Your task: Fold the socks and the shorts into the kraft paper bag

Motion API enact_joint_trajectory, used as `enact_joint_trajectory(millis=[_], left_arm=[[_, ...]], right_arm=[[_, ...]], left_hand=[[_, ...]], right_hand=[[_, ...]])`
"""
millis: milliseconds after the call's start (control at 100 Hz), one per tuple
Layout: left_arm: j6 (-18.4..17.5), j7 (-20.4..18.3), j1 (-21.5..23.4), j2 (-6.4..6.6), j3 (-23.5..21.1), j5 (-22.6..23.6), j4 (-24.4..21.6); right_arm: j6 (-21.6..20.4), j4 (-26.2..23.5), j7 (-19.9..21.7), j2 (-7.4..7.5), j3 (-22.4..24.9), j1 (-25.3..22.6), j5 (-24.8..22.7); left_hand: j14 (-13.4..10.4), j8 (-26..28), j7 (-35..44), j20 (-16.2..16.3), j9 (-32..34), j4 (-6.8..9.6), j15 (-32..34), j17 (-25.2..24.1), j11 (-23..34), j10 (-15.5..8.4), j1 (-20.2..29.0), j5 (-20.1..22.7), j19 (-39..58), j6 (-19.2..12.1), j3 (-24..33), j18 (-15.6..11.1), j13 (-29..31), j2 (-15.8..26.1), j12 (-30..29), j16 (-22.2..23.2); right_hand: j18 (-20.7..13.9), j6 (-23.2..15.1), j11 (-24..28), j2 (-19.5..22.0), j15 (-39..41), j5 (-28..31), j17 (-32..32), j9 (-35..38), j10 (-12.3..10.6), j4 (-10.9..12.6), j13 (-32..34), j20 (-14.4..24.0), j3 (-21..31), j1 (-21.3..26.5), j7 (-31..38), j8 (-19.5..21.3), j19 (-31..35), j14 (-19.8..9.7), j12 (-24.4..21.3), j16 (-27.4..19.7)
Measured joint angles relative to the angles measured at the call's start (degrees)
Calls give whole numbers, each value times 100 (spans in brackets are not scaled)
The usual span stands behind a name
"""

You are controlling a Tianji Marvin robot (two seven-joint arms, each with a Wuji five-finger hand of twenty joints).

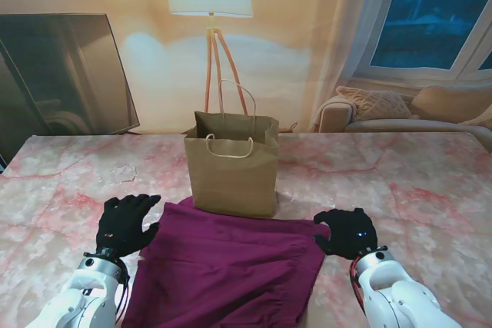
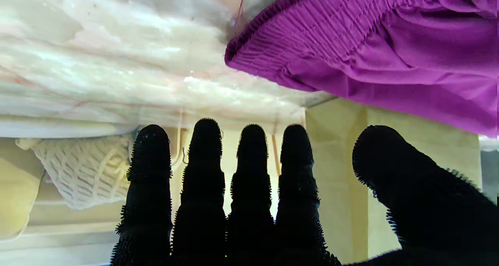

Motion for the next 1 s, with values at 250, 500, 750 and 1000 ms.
enact_joint_trajectory(millis=[250, 500, 750, 1000], left_arm=[[7, -374, -728, 67, 306, -150, 520], [95, -599, -1516, 71, 741, -520, 1281], [51, -648, -1928, 66, 1004, -726, 1783], [-60, -978, -2312, 110, 1367, -789, 2073]], right_arm=[[402, 239, 362, 1, -465, 478, 128], [725, 584, 398, 0, -917, 969, 141], [879, 886, 347, -6, -1170, 1270, 201], [1013, 947, 688, -4, -1311, 1417, 238]], left_hand=[[-243, -164, -16, -14, -167, 0, -297, -67, -111, -173, -158, 0, -206, 53, 208, -5, -170, -211, -355, -440], [-243, -238, -150, -19, -167, -1, -297, -126, -111, -173, -254, -66, -229, 223, 435, -62, -217, -362, -391, -489], [-243, -309, -169, -79, -337, -2, -297, -278, -89, -173, -256, -140, -359, 220, 448, -78, -324, -620, -401, -491], [-164, -309, -155, -217, -324, -3, -283, -482, 4, -173, -257, -119, -826, 116, 448, -220, -605, -642, -10, -330]], right_hand=[[0, 125, -169, -143, -47, -170, 4, -230, 72, -1, -118, 0, -92, -1, -50, -61, 60, 80, -27, 0], [-6, 284, -178, -373, -39, -378, 126, -430, 156, -7, -117, 2, -144, 135, -188, -135, 411, 137, -32, 0], [-15, 426, -104, -382, 92, -596, 128, -649, 220, -8, -117, 75, -72, 137, -206, -247, 511, 137, -41, 57], [-39, 636, 94, -443, 709, -759, 209, -654, 282, -8, -113, 355, 81, 242, -346, -410, 893, 137, -41, 621]])
